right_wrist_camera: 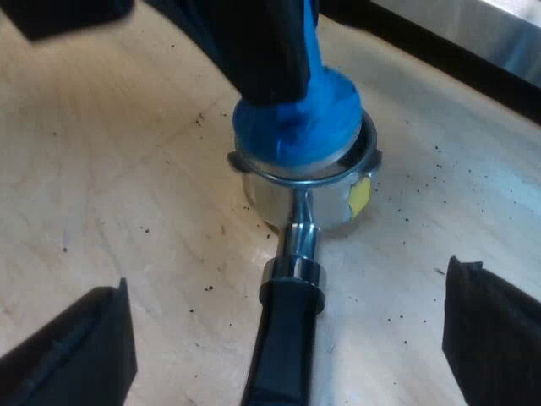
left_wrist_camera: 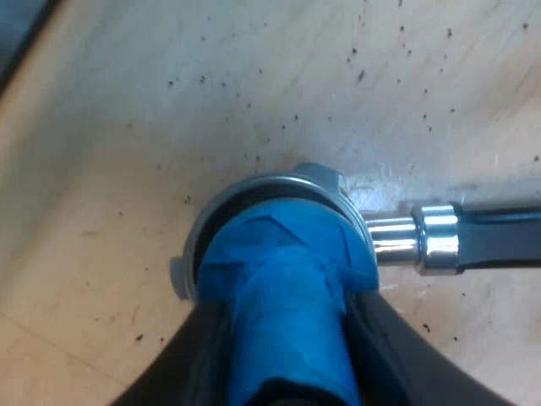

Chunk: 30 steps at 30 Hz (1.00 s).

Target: Grind coffee beans and then tamp

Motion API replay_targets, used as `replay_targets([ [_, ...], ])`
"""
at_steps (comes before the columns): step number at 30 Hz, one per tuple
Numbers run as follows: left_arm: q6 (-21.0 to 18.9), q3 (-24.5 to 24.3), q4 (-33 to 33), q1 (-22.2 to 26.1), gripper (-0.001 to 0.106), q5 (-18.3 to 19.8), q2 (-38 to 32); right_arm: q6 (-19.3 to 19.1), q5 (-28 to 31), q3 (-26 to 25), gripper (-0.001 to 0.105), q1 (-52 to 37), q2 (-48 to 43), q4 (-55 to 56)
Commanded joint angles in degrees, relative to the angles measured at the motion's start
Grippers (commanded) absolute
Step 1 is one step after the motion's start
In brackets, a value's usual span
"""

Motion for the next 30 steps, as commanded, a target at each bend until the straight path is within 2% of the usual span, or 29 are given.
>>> replay_targets([
  [1,-0.54,-0.41,-0.56,0.04,0.000,-0.58,1.03,-0.25,0.05,-0.26,0.077,-0.06,-0.37,-0.74],
  [8,-0.54,-0.41,-1.16,0.04,0.000,-0.58,3.08,-0.25,0.05,-0.26,0.077,-0.06,-0.37,-0.74],
  [17,-0.54,0.32,-0.40,0.04,0.000,2.66,6.30,-0.25,0.05,-0.26,0.077,-0.06,-0.37,-0.74],
  [20,-0.54,0.32,-0.42,0.04,0.000,2.89,3.25,-0.25,0.05,-0.26,0.077,-0.06,-0.37,-0.74],
  [26,-0.54,0.32,-0.42,0.04,0.000,2.89,-7.09,-0.25,0.05,-0.26,0.077,-0.06,-0.69,-0.87],
  [30,-0.54,0.32,2.40,2.23,0.000,2.79,-12.98,-0.25,0.05,-0.26,0.077,-0.06,-1.17,-1.30],
])
